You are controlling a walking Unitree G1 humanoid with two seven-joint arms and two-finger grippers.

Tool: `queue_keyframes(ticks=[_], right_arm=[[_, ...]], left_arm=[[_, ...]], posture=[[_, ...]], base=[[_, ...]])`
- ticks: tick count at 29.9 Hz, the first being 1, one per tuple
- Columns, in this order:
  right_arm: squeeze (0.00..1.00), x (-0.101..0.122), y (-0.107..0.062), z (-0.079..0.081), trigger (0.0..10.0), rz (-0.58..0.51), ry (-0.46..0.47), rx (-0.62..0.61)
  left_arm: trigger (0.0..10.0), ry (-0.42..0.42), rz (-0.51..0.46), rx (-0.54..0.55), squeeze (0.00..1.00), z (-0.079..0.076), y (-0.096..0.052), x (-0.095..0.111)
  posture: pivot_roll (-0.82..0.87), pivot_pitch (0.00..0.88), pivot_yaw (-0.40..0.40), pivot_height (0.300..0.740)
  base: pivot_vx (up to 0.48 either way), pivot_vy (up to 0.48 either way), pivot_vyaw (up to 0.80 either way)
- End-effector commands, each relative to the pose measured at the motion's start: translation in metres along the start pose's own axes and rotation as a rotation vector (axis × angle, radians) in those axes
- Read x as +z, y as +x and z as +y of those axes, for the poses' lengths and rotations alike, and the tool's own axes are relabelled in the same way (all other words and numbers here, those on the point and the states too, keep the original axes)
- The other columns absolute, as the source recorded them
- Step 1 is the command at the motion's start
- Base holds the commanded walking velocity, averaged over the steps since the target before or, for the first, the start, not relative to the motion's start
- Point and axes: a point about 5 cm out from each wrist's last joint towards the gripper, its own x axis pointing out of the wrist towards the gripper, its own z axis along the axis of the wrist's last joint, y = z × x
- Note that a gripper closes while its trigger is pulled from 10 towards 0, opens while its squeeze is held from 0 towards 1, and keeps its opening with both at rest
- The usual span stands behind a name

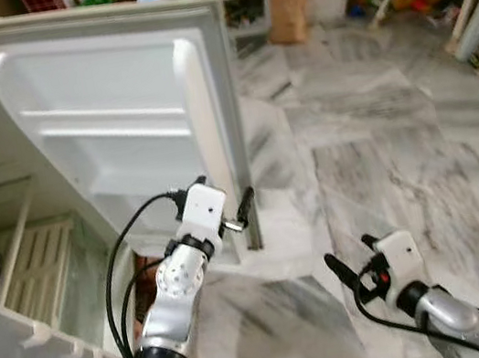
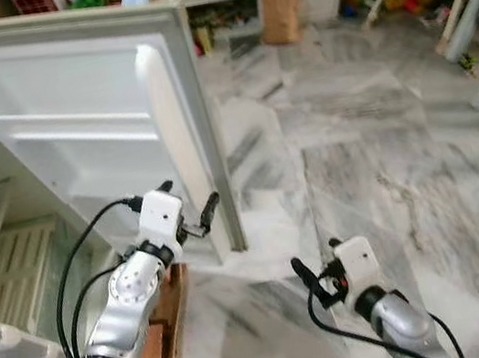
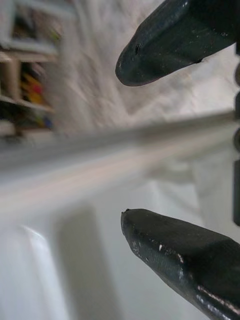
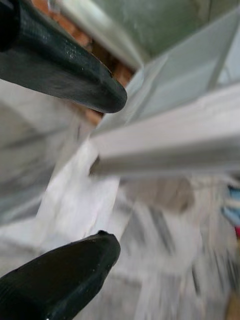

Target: Restocking fridge

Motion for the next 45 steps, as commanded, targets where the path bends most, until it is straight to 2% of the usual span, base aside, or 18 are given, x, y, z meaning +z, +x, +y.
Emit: queue_keyframes(ticks=[1,5,12,18,23,26,28,29,30,35,37,45], right_arm=[[0.0,-0.009,-0.005,-0.005,10.0,0.023,-0.003,-0.014],[0.0,-0.013,-0.005,-0.006,10.0,0.026,-0.008,-0.016],[0.0,-0.025,-0.005,-0.009,10.0,0.044,-0.004,-0.028],[0.0,-0.029,-0.004,-0.01,10.0,0.06,0.0,-0.034],[0.0,-0.036,-0.003,-0.011,10.0,0.085,0.006,-0.036],[0.0,-0.04,-0.004,-0.012,10.0,0.103,0.01,-0.04],[0.0,-0.044,-0.005,-0.012,10.0,0.123,0.016,-0.046],[0.0,-0.044,-0.005,-0.012,10.0,0.123,0.016,-0.046],[0.0,-0.043,-0.005,-0.012,10.0,0.113,0.014,-0.043],[0.0,-0.039,-0.003,-0.012,10.0,0.085,0.005,-0.037],[0.0,-0.038,-0.002,-0.014,10.0,0.084,0.004,-0.041],[0.0,-0.039,-0.002,-0.016,10.0,0.093,0.001,-0.044]], left_arm=[[10.0,0.004,0.015,0.032,0.0,0.004,0.008,0.002],[10.0,0.008,0.008,0.043,0.0,0.007,0.018,0.008],[10.0,0.018,-0.004,0.022,0.0,0.003,0.03,0.015],[10.0,0.025,0.015,0.015,0.0,0.001,0.032,0.013],[10.0,0.041,0.036,0.028,0.0,0.01,0.028,0.005],[10.0,0.046,0.05,0.036,0.0,0.014,0.021,-0.003],[10.0,0.045,0.07,0.046,0.0,0.02,0.01,-0.014],[10.0,0.045,0.07,0.046,0.0,0.02,0.01,-0.014],[10.0,0.048,0.083,0.051,0.0,0.023,-0.003,-0.022],[10.0,0.065,0.09,0.077,0.0,0.028,-0.027,-0.03],[10.0,0.045,0.114,0.137,0.0,0.033,-0.044,-0.036],[10.0,0.049,0.127,0.189,0.0,0.04,-0.064,-0.039]], posture=[[0.05,0.062,0.021,0.74],[0.05,0.06,0.023,0.74],[0.04,0.055,0.027,0.74],[0.05,0.053,0.025,0.74],[0.05,0.05,0.024,0.74],[0.05,0.05,0.025,0.74],[0.05,0.05,0.025,0.74],[0.05,0.05,0.025,0.74],[0.05,0.052,0.026,0.74],[0.06,0.054,0.024,0.74],[0.07,0.058,0.023,0.74],[0.09,0.066,0.021,0.74]], base=[[0.48,0.0,0.0],[0.48,0.0,0.0],[0.48,0.0,0.0],[0.48,0.0,0.0],[0.48,0.0,0.0],[0.48,0.0,0.0],[0.48,0.0,0.0],[0.48,0.0,0.0],[0.48,0.0,0.0],[0.476,0.0,0.0],[0.171,0.0,0.0],[0.0,0.0,-0.05]])
